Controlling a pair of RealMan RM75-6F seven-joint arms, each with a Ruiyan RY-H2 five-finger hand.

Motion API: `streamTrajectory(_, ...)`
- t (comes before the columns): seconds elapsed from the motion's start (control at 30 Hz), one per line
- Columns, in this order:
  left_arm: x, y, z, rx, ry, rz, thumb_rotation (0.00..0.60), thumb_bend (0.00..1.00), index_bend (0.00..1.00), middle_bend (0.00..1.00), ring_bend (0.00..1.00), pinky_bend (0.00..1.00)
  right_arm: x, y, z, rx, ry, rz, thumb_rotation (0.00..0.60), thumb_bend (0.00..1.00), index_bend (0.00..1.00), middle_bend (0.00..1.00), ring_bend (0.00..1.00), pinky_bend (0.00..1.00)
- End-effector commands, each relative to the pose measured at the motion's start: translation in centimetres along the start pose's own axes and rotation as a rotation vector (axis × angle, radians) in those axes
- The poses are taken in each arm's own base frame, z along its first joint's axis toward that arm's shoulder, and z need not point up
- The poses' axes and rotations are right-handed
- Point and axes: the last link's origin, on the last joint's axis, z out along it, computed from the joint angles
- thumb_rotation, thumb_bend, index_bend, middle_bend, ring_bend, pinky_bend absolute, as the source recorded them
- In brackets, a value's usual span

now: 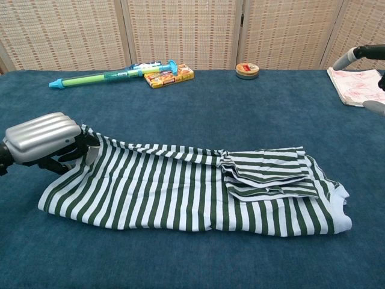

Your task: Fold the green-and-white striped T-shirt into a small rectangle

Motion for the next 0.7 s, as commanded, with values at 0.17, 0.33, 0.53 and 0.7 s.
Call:
streamTrajectory(0.17,0.8,-0.6,-1.2,0.015,0.025,0.000,0.600,0.72,0.71,0.91,0.84,0.88,0.1,0.0,-0.2,0.004,0.009,0.007,0.600,0.40,0.21,0.97,0.97,1.00)
streamTrajectory(0.33,1.7,-1.7,-3.0,0.056,0.041,-0.024,0.600,0.72,0.71,0.91,0.84,0.88,0.3,-0.1,-0.3,0.009,0.018,0.011,0.600,0.40,0.22,0.97,0.97,1.00)
streamTrajectory(0.53,2.5,-3.1,-5.5,0.135,0.038,-0.062,0.600,0.72,0.71,0.91,0.83,0.88,0.4,-0.3,-0.3,0.014,0.027,0.019,0.600,0.40,0.22,0.97,0.97,1.00)
streamTrajectory(0.7,2.8,-4.5,-7.6,0.212,0.018,-0.063,0.600,0.72,0.71,0.91,0.83,0.88,0.6,-0.6,-0.2,0.025,0.039,0.021,0.600,0.40,0.22,0.97,0.97,1.00)
